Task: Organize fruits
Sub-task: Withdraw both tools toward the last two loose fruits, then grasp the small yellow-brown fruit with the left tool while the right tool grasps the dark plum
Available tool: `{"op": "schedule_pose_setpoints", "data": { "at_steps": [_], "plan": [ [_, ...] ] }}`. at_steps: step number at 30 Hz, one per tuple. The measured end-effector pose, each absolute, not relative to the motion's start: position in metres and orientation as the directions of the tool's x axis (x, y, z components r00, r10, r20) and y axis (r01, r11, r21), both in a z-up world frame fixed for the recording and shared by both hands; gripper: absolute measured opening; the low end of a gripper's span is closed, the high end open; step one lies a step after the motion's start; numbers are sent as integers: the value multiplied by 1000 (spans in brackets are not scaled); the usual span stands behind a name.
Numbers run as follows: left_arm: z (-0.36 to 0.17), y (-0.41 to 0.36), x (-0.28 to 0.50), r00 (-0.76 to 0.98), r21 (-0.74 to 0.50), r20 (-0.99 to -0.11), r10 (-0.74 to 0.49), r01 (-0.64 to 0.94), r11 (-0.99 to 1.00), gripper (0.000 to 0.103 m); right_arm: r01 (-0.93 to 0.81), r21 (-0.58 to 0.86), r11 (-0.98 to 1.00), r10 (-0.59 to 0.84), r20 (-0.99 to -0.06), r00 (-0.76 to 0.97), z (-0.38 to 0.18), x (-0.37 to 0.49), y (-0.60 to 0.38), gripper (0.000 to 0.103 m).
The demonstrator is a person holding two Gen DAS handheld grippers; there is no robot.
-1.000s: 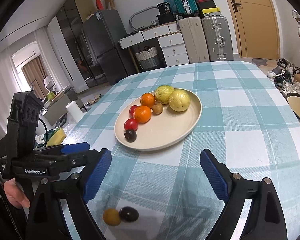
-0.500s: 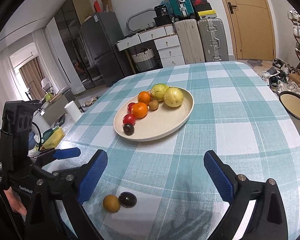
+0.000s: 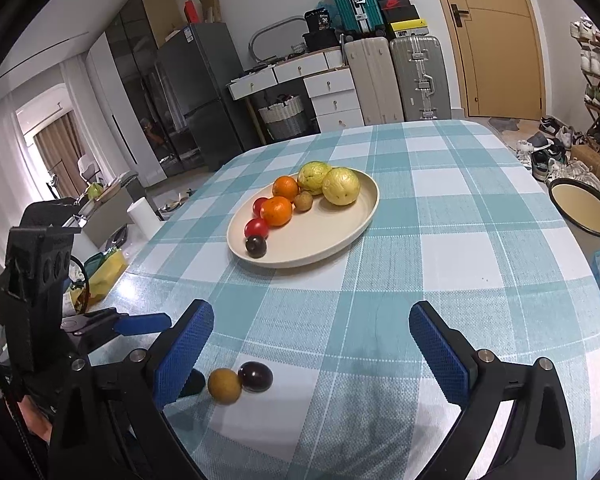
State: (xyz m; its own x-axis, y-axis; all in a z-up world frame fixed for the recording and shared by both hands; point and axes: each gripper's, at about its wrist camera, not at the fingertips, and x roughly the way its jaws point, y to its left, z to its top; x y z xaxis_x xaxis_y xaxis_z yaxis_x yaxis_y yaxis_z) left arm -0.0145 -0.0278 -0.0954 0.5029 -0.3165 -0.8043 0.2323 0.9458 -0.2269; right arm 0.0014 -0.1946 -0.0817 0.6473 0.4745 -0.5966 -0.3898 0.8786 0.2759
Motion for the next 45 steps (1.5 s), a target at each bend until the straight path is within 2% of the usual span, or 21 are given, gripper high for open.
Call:
{"op": "schedule_pose_setpoints", "data": {
  "at_steps": [6, 9, 11, 15, 17, 34, 45],
  "plan": [
    [-100, -31, -17, 466, -277, -795, -389, 292, 915, 100, -382, 277, 882, 469, -607, 642, -84, 1, -195, 101],
    [-101, -35, -21, 462, -284, -788, -407, 314, 906, 92, -378, 278, 883, 466, -614, 637, -87, 1, -195, 101],
    [-103, -37, -21, 456, -277, -791, -408, 328, 903, 74, -377, 279, 883, 465, -618, 634, -88, 0, -195, 101],
    [-111, -40, -21, 424, -297, -797, -430, 343, 891, 48, -375, 278, 884, 463, -624, 629, -90, -1, -196, 101],
    [-112, -39, -20, 423, -310, -790, -444, 348, 885, 25, -374, 278, 885, 463, -627, 627, -91, -2, -196, 101],
    [-98, -7, -18, 476, -342, -753, -455, 308, 888, 25, -402, 327, 855, 512, -658, 553, -108, -2, -189, 101],
    [-94, 14, -19, 505, -358, -741, -442, 260, 897, 25, -462, 304, 833, 531, -674, 514, -119, -11, -168, 100]
  ]
}}
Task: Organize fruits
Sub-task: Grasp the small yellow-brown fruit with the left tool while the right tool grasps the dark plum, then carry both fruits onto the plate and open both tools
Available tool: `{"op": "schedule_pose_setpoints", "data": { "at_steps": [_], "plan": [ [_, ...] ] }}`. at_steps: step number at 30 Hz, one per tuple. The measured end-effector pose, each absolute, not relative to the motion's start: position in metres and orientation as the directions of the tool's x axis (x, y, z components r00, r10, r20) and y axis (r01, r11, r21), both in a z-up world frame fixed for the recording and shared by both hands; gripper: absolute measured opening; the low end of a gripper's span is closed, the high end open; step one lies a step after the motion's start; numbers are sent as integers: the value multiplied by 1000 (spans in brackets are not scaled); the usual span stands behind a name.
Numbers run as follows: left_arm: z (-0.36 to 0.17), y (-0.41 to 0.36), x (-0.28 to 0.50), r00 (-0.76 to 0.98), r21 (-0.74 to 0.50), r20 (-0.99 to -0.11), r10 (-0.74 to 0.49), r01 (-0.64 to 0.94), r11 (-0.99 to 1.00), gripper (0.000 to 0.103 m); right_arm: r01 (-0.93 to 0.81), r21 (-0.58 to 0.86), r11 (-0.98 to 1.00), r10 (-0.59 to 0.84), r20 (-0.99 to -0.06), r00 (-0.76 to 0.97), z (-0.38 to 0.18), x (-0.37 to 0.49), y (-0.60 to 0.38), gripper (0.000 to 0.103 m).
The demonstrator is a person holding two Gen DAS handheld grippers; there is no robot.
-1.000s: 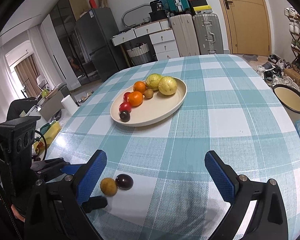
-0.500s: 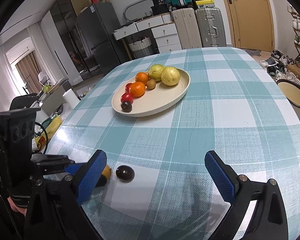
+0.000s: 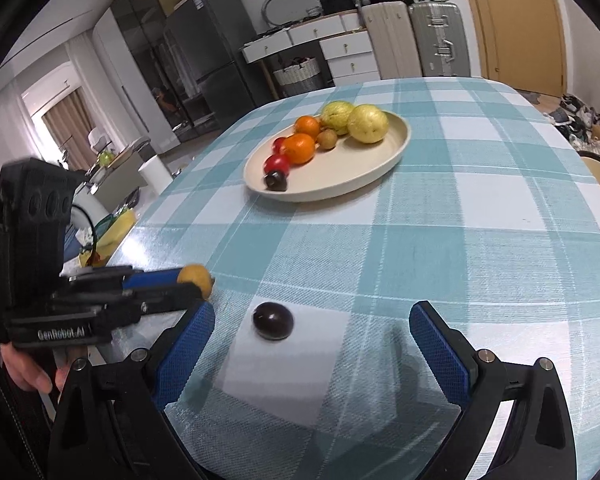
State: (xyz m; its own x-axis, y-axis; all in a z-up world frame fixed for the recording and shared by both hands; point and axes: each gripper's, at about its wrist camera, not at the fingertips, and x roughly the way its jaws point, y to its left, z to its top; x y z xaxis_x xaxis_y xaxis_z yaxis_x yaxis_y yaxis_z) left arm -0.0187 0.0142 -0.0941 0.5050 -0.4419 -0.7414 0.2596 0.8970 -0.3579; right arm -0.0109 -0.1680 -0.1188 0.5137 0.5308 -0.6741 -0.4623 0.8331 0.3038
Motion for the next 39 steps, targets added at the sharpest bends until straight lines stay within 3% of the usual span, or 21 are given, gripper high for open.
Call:
{"op": "schedule_pose_setpoints", "data": {
  "at_steps": [4, 10, 18, 20, 39],
  "plan": [
    [-94, 18, -17, 511, -363, -739, -439, 247, 898, 25, -502, 292, 814, 546, -678, 492, -123, -15, -156, 99],
    [-95, 18, -18, 509, -363, -742, -436, 242, 900, 25, -500, 282, 819, 534, -693, 484, -133, -13, -146, 81],
    [-90, 19, -14, 524, -364, -732, -435, 238, 900, 25, -515, 252, 820, 527, -685, 504, -136, -17, -143, 32],
    [-86, 20, -11, 533, -360, -728, -430, 236, 902, 25, -528, 233, 816, 526, -679, 512, -134, -20, -141, 26],
    [-61, 13, 75, 567, -344, -706, -424, 248, 905, 25, -512, 306, 803, 582, -589, 560, -94, 47, -155, 25]
  ]
}}
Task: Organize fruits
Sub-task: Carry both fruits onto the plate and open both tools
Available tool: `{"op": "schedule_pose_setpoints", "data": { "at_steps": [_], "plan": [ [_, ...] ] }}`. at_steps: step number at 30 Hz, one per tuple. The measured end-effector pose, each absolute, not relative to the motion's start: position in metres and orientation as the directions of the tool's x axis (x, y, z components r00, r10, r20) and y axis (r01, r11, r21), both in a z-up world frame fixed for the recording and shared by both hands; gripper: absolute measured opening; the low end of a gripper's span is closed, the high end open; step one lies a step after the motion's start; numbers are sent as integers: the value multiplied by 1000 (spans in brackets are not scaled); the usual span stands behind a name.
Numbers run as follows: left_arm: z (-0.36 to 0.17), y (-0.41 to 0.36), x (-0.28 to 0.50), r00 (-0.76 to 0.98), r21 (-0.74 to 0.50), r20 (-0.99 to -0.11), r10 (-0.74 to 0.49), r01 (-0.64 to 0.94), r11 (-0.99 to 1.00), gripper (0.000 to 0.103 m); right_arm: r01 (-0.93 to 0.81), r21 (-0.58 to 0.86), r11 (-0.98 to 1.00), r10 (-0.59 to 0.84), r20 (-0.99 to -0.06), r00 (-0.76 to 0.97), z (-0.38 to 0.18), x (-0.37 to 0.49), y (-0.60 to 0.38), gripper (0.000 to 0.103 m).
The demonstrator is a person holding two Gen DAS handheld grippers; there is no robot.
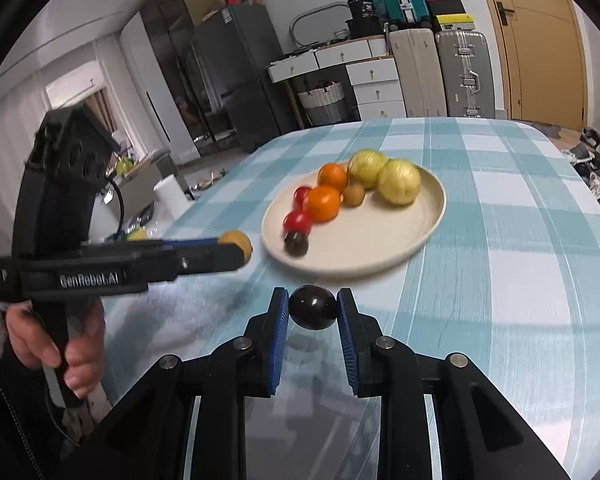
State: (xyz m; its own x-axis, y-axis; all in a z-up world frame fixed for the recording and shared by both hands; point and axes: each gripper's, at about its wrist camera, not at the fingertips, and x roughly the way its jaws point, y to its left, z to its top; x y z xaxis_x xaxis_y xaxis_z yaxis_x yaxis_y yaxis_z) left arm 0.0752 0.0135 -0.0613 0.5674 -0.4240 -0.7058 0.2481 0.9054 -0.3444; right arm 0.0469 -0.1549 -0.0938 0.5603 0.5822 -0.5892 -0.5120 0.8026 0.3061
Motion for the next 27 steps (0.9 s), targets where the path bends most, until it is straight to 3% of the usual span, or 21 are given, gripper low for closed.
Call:
{"op": "schedule_pose_setpoints", "data": {
  "at_steps": [27],
  "plan": [
    [-81, -9, 174, 538, -355, -724, -431, 244, 902, 25, -468, 396, 790, 610, -586, 533, -89, 171, -146, 25]
  ]
}}
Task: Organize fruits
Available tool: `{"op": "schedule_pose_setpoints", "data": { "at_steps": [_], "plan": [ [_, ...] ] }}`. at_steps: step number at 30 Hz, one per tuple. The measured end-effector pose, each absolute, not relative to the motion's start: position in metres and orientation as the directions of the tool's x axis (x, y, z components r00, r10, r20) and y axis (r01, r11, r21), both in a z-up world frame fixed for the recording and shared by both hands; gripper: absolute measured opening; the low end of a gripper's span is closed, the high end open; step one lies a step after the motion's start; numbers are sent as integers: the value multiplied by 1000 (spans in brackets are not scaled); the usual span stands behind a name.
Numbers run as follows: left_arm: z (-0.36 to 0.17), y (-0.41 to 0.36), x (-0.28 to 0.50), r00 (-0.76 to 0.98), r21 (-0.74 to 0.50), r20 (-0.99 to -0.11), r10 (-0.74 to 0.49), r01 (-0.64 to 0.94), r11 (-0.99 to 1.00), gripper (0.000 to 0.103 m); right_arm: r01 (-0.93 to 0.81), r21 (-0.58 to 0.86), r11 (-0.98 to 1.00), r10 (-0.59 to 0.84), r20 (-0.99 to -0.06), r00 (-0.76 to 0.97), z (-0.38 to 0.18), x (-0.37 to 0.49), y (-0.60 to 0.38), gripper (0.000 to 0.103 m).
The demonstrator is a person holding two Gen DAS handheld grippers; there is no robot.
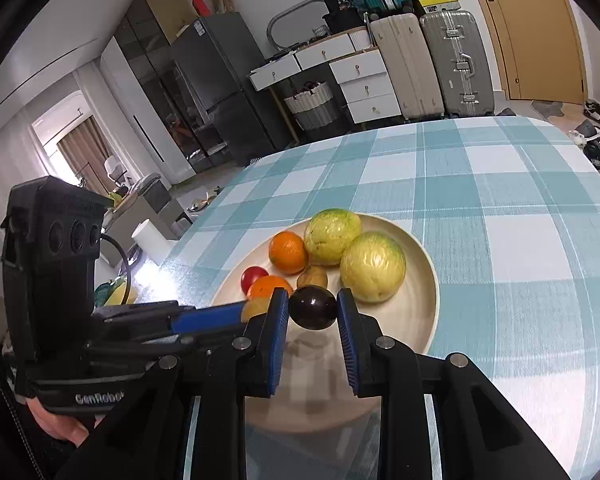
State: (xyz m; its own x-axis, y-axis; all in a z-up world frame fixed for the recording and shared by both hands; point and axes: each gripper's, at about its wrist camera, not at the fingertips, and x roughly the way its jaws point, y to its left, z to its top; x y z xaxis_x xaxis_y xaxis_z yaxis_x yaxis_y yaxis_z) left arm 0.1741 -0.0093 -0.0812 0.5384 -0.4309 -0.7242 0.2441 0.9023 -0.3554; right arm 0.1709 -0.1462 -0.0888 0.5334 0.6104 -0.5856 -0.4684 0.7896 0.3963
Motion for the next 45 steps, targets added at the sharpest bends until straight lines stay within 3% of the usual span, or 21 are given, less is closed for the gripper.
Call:
{"op": "schedule_pose_setpoints", "data": {
  "at_steps": [14, 16, 20, 25, 29, 31, 37, 39, 41, 45],
  "plan": [
    [-88, -3, 184, 546, -404, -702, -458, 224, 887, 25, -454, 415, 788, 611, -612, 501, -97, 194, -136, 27],
    [-84, -2, 182, 556, -412, -689, -466, 229, 882, 25, -448, 432, 783, 620, -602, 503, -96, 194, -140, 30],
    [-80, 0, 178, 567, -412, -685, -459, 218, 885, 25, -426, 492, 759, 651, -568, 504, -97, 194, -152, 48],
    [-72, 4, 167, 602, -387, -674, -428, 206, 899, 25, -414, 478, 775, 632, -551, 545, -90, 183, -164, 49],
    [-61, 9, 153, 649, -353, -654, -389, 192, 916, 26, -397, 474, 786, 615, -527, 587, -85, 171, -177, 65],
    [-56, 10, 147, 664, -336, -650, -369, 185, 923, 26, -393, 459, 797, 600, -520, 608, -82, 164, -181, 67],
    [-39, 17, 126, 720, -294, -623, -304, 144, 945, 42, -392, 433, 812, 579, -506, 640, -74, 146, -187, 73],
    [-33, 20, 119, 741, -274, -613, -274, 125, 953, 52, -400, 412, 819, 569, -491, 659, -68, 137, -187, 78],
    [-24, 22, 112, 765, -250, -600, -234, 98, 963, 78, -410, 388, 826, 560, -472, 681, -60, 129, -187, 84],
    [-4, 31, 95, 823, -227, -541, -173, 55, 972, 86, -434, 325, 840, 540, -434, 721, -47, 111, -182, 93]
  ]
}}
